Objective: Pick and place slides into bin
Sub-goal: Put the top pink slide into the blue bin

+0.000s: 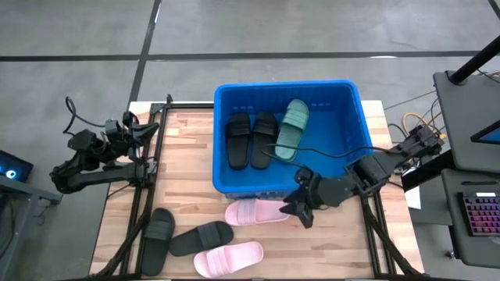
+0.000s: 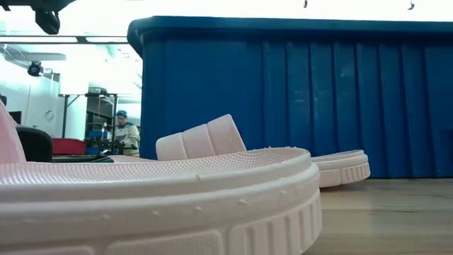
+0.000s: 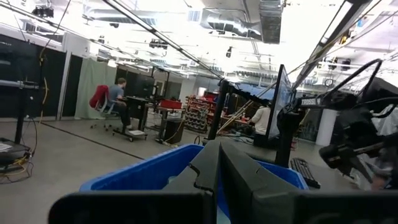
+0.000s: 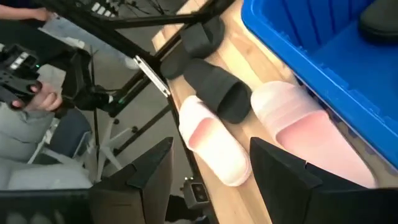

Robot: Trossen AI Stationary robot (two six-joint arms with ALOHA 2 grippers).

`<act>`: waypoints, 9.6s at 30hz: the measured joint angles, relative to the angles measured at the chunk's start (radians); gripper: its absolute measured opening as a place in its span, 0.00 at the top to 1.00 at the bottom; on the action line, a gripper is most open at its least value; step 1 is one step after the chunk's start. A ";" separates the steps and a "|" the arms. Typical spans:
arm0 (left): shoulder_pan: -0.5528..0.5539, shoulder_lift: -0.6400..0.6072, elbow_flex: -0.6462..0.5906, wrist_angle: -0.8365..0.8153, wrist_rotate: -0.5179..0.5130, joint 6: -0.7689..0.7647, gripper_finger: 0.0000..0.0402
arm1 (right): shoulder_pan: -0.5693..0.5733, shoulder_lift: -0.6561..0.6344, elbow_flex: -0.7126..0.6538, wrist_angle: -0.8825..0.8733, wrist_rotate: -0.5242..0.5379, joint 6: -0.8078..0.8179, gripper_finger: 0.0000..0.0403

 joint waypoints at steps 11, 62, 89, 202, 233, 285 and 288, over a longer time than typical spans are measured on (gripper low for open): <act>0.000 0.001 -0.031 -0.001 -0.051 -0.001 1.00 | 0.136 -0.005 0.043 -0.008 0.100 0.136 0.50; 0.000 0.000 -0.037 0.009 -0.052 0.000 1.00 | 0.140 0.598 0.060 0.031 0.481 1.000 0.50; 0.000 0.000 -0.037 0.009 -0.048 -0.002 1.00 | 0.068 0.744 0.063 0.139 0.554 0.804 0.50; 0.000 0.001 -0.017 0.009 -0.046 0.000 1.00 | -0.287 0.189 0.810 -0.850 0.321 -0.203 0.97; 0.000 0.000 -0.020 0.091 -0.087 0.000 1.00 | -0.917 0.050 0.478 -0.850 -0.444 -1.072 0.97; 0.000 0.004 -0.021 0.088 -0.208 0.007 1.00 | -1.363 -0.064 -0.601 -0.189 -0.836 -1.444 0.97; 0.000 0.006 -0.021 0.088 -0.208 0.006 1.00 | -1.364 -0.048 -0.601 -0.171 -0.851 -1.437 0.97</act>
